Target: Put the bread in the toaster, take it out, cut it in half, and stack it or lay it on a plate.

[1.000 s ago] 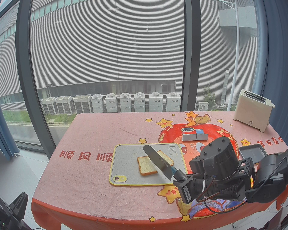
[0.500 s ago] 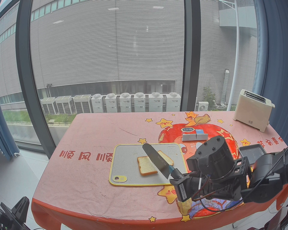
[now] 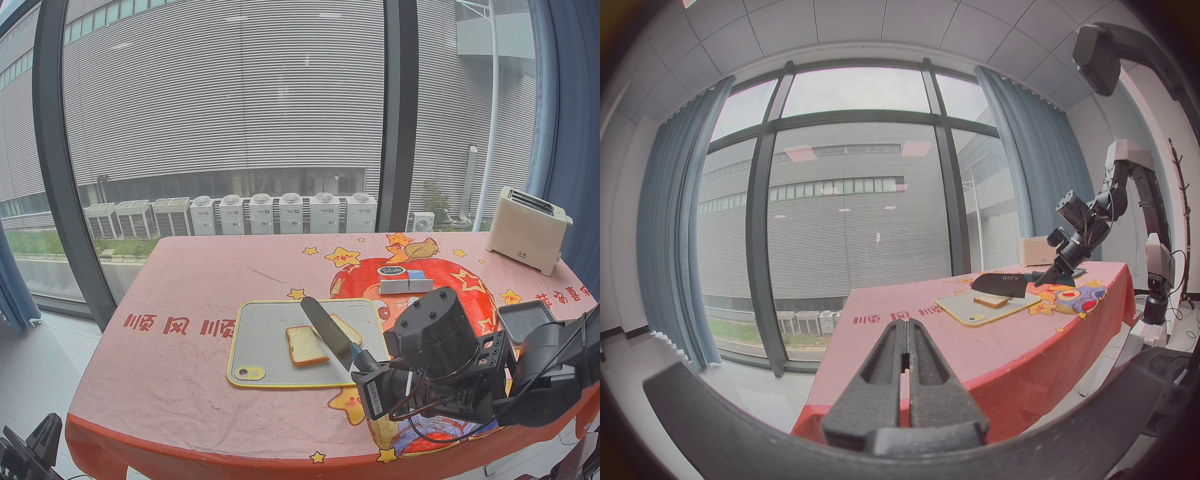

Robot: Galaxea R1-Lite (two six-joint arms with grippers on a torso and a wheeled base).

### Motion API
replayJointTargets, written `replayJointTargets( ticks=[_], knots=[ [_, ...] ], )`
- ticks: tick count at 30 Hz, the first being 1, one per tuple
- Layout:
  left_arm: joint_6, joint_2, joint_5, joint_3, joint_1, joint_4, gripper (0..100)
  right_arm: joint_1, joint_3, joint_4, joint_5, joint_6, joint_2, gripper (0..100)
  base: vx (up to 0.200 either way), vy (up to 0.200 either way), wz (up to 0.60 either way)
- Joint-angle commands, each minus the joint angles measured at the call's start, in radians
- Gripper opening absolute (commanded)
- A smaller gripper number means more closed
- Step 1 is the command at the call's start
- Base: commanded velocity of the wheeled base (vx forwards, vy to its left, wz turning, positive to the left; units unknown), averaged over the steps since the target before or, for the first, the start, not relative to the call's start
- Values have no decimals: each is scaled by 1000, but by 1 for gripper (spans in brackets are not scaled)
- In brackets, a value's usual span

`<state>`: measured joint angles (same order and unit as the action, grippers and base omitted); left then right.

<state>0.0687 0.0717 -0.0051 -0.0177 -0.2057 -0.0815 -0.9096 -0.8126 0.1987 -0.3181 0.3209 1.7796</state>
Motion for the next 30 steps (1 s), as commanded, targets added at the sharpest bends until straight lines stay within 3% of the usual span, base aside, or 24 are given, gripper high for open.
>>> replayJointTargets(
  ticks=[1,6,9,13,30],
  knots=[
    [0,2,7,16,0,23,0,-2,1,1,1,0,4,0,0,0,0],
    [-4,3,14,12,0,35,0,-2,3,1,2,0,9,0,0,0,0],
    [-27,2,42,15,0,34,0,-3,4,-1,4,-2,12,0,0,0,0],
    [-52,5,-10,7,-1,112,0,-3,4,-1,8,-2,12,0,0,0,0],
    [-43,5,-24,7,-3,111,0,-22,16,-1,-1,-3,9,0,0,0,0]
  ],
)
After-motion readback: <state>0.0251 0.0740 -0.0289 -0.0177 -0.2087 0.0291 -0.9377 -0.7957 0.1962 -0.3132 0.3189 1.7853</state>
